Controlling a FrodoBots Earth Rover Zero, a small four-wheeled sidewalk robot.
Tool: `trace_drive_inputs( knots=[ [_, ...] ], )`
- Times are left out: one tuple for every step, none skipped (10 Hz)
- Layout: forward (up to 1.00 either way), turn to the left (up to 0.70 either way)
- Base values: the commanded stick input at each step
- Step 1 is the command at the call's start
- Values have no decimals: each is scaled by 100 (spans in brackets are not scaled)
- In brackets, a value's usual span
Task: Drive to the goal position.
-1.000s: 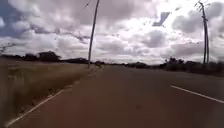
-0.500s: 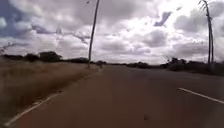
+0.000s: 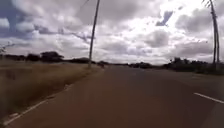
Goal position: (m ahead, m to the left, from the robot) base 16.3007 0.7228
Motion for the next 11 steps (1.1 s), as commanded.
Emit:
trace_drive_inputs(
  knots=[
    [85,-33],
    [85,0],
    [85,0],
    [85,0],
    [85,0],
    [85,0],
    [85,0],
    [85,0],
    [85,0],
    [85,0],
    [85,0]
  ],
)
